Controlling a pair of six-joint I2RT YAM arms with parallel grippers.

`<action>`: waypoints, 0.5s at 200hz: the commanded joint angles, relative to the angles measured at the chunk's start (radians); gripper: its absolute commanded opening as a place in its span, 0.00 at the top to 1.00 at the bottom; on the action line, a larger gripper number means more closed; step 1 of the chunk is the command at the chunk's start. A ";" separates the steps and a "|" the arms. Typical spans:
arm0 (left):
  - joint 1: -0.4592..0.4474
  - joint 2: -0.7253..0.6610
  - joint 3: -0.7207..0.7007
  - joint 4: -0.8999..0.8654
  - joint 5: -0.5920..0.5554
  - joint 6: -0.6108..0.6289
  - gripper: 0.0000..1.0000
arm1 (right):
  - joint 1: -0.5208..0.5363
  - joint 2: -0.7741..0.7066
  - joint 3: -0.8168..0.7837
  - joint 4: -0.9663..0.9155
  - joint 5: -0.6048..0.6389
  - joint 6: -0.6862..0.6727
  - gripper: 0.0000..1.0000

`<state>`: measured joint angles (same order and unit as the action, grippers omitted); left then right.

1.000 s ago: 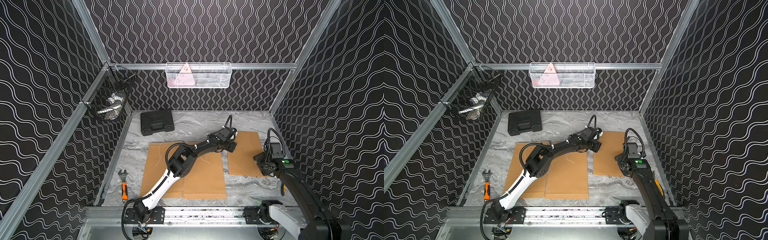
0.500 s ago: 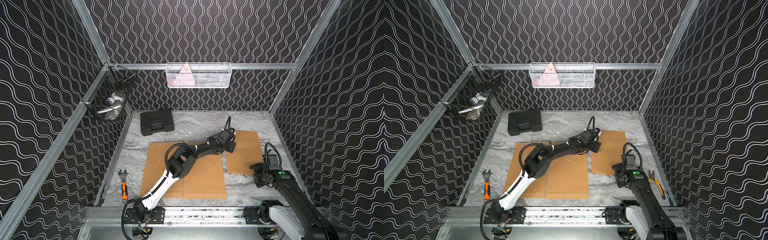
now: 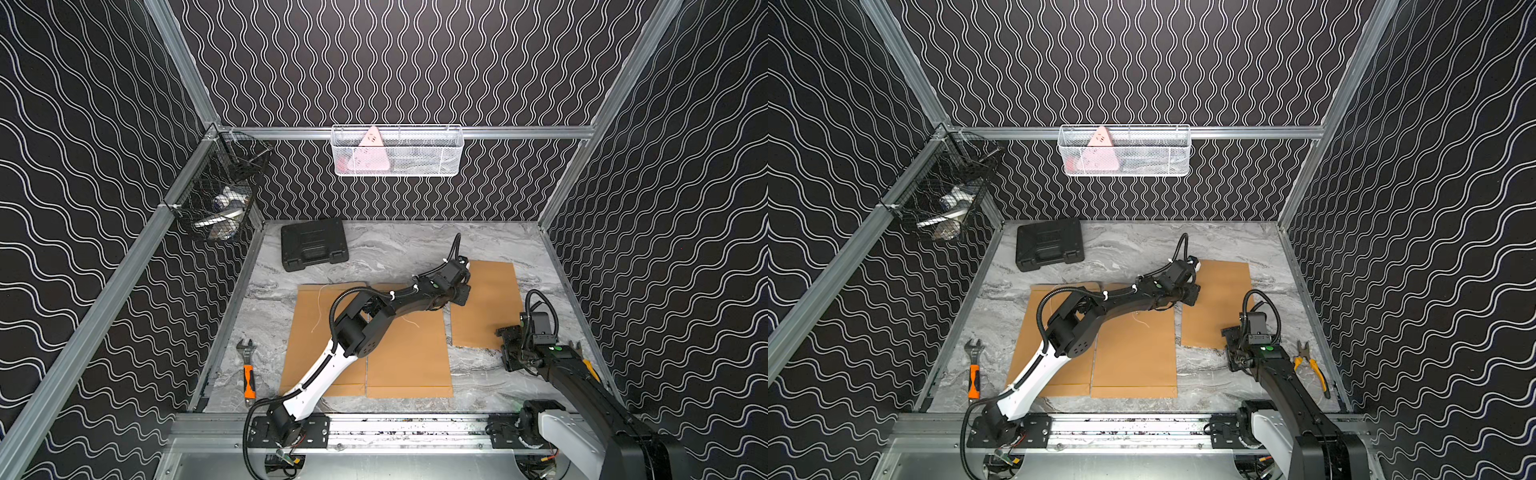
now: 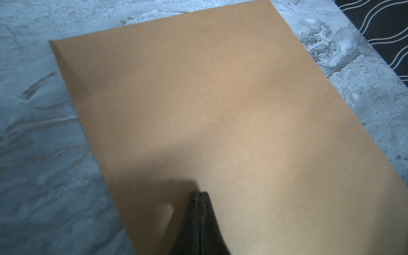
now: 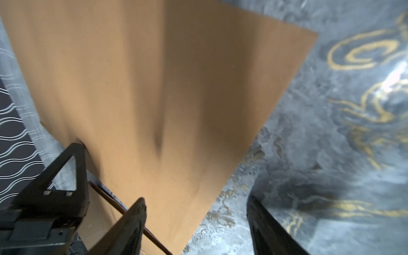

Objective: Open the file bag
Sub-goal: Pick up the file bag from the center of the board.

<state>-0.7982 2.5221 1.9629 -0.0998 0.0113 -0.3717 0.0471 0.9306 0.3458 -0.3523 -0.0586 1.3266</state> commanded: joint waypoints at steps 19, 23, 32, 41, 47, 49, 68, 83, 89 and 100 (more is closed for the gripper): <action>-0.006 0.018 -0.010 -0.180 -0.022 -0.014 1.00 | 0.002 0.016 -0.036 0.111 0.068 0.004 0.27; -0.007 0.021 -0.006 -0.183 -0.021 -0.015 1.00 | 0.002 0.026 -0.037 0.122 0.065 0.001 0.27; -0.007 0.025 -0.003 -0.190 -0.019 -0.011 1.00 | 0.003 0.052 -0.039 0.149 0.059 -0.004 0.27; -0.009 0.029 0.000 -0.195 -0.019 -0.007 1.00 | 0.002 0.078 -0.043 0.185 0.049 -0.008 0.27; -0.010 0.032 0.001 -0.198 -0.020 -0.003 1.00 | 0.003 0.092 -0.048 0.212 0.043 -0.007 0.27; -0.011 0.032 0.002 -0.200 -0.020 -0.004 1.00 | 0.003 0.099 -0.050 0.221 0.041 -0.008 0.27; -0.013 0.037 0.001 -0.208 -0.022 0.002 1.00 | 0.004 0.147 -0.057 0.288 0.028 -0.011 0.27; -0.016 0.038 -0.005 -0.207 -0.022 0.005 1.00 | 0.003 0.166 -0.056 0.320 0.028 -0.016 0.27; -0.018 0.038 -0.008 -0.207 -0.022 0.005 1.00 | 0.003 0.171 -0.055 0.330 0.027 -0.020 0.27; -0.019 0.041 -0.010 -0.208 -0.022 0.008 1.00 | 0.003 0.169 -0.053 0.347 0.028 -0.028 0.28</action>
<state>-0.8112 2.5317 1.9720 -0.0952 -0.0269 -0.3676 0.0494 1.0851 0.3016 0.0196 -0.0395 1.3193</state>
